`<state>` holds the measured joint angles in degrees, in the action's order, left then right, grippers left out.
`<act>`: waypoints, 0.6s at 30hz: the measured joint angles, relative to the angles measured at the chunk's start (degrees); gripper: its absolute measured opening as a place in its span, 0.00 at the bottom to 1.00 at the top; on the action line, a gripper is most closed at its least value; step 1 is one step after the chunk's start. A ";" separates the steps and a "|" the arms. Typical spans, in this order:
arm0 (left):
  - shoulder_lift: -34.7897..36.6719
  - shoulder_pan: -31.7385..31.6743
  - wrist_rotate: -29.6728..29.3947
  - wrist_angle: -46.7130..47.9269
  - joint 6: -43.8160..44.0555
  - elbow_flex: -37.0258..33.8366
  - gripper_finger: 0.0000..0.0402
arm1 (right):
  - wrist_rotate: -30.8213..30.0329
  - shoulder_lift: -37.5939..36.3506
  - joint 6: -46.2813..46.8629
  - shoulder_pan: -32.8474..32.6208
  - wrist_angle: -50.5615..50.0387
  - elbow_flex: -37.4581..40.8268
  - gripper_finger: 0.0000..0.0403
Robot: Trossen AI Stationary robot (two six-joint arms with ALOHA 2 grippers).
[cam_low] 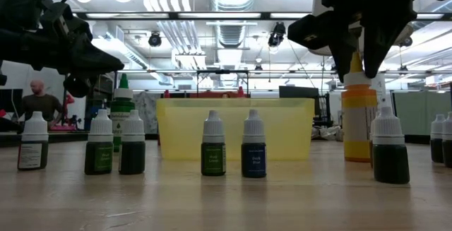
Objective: Pick & Place food coloring
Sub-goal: Put the bottom large yellow food coloring bottle into the bin
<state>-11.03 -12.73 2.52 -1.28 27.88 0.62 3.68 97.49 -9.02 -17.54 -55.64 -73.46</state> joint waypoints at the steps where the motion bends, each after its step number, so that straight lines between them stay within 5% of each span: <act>1: 0.00 0.00 0.01 -0.02 0.00 0.00 0.00 | 0.04 -0.02 0.00 0.00 0.18 0.09 0.26; 18: 0.00 0.00 0.02 -0.02 0.00 0.00 0.00 | 0.85 -3.08 1.42 1.09 -7.31 -5.31 0.26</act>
<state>-11.03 -12.73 2.55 -1.30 27.88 0.62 4.53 94.41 -7.59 -16.45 -62.94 -78.77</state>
